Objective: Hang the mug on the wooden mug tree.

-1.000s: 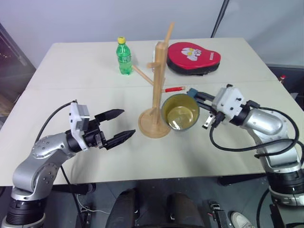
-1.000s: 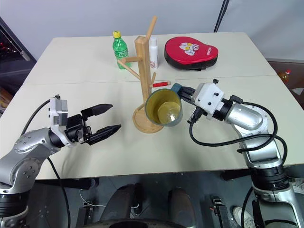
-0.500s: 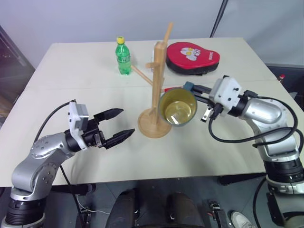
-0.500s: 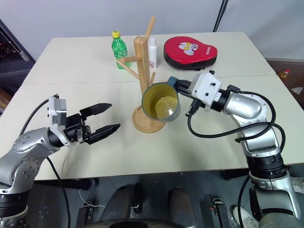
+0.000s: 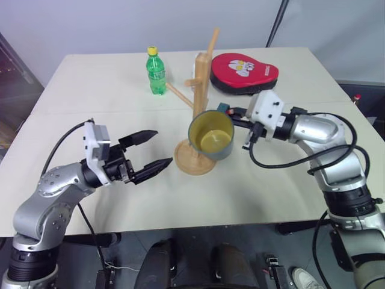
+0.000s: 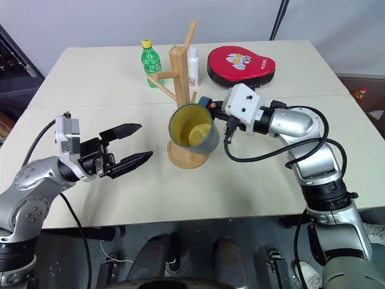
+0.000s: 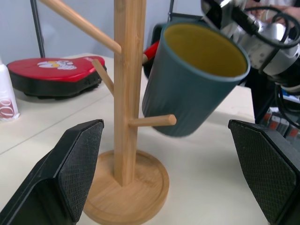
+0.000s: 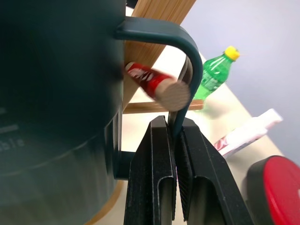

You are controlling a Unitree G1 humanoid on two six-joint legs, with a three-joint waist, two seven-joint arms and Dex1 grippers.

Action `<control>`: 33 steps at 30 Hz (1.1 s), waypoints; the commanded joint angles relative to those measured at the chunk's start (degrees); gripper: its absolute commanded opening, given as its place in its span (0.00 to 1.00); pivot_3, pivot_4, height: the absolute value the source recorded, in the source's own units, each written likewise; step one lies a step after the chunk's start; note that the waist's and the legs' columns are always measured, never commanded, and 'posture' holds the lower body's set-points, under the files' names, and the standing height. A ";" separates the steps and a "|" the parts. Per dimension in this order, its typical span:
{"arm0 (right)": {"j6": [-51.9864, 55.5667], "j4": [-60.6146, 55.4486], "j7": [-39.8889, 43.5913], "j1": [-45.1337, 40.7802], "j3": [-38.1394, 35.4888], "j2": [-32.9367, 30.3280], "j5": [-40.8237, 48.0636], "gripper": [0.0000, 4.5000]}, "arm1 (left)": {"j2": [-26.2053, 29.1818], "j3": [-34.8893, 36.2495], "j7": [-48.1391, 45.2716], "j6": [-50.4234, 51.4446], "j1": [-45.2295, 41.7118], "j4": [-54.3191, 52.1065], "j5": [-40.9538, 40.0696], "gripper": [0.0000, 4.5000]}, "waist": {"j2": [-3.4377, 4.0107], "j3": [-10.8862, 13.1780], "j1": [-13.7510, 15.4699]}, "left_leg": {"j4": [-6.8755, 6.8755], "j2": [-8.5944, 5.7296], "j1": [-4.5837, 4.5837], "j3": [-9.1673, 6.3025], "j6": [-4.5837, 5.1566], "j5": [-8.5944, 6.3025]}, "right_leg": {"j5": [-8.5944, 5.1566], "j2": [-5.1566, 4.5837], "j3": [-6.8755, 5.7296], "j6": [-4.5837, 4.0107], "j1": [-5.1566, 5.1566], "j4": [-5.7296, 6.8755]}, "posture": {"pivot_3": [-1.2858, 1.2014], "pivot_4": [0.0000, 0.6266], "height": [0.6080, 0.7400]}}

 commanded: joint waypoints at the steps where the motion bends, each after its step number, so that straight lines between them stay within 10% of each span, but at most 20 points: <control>1: -0.26 -0.30 0.20 -2.04 -0.56 0.37 -0.19 0.01 | 0.62 1.17 0.49 -0.14 -1.11 -2.31 -1.16 1.00 | 0.00 0.00 0.00 | 0.00 0.00 0.00 0.00 0.00 0.00 | 0.00 0.00 0.00 0.00 0.00 0.00 | 0.52 0.24 1.00; 3: -0.16 -0.21 0.41 -2.15 -0.59 0.40 -0.31 0.01 | 0.66 1.08 0.60 -0.19 -1.19 -2.37 -1.16 1.00 | 0.00 0.00 0.01 | 0.00 0.00 0.00 0.00 0.00 0.00 | 0.00 0.00 0.00 0.00 0.00 0.00 | 0.52 0.24 1.00; 9: -0.24 -1.67 0.31 -1.73 -2.16 -0.86 -0.71 0.65 | 0.67 1.05 0.88 -0.20 -1.39 -2.45 -1.13 1.00 | 0.00 0.00 0.00 | 0.00 0.00 0.01 0.00 0.00 0.00 | 0.05 0.02 -0.01 0.09 0.00 0.01 | 0.52 0.24 1.00; 18: 7.67 -9.69 -2.59 9.46 -16.27 -5.02 6.64 0.65 | -2.02 2.24 6.15 -1.80 0.25 2.42 2.37 1.00 | -0.02 0.00 0.22 | -0.01 -0.01 -0.01 0.00 0.00 0.00 | 0.04 -0.02 -0.01 0.08 0.04 -0.06 | 0.52 0.24 1.00; 33: -5.82 2.86 -13.34 29.30 -24.15 12.58 9.14 0.65 | -13.15 4.65 23.85 -19.99 5.94 22.81 23.45 1.00 | -0.03 0.00 0.12 | 0.01 -0.01 0.00 0.04 0.01 0.00 | 0.10 0.01 -0.01 0.18 0.01 0.02 | 0.52 0.24 1.00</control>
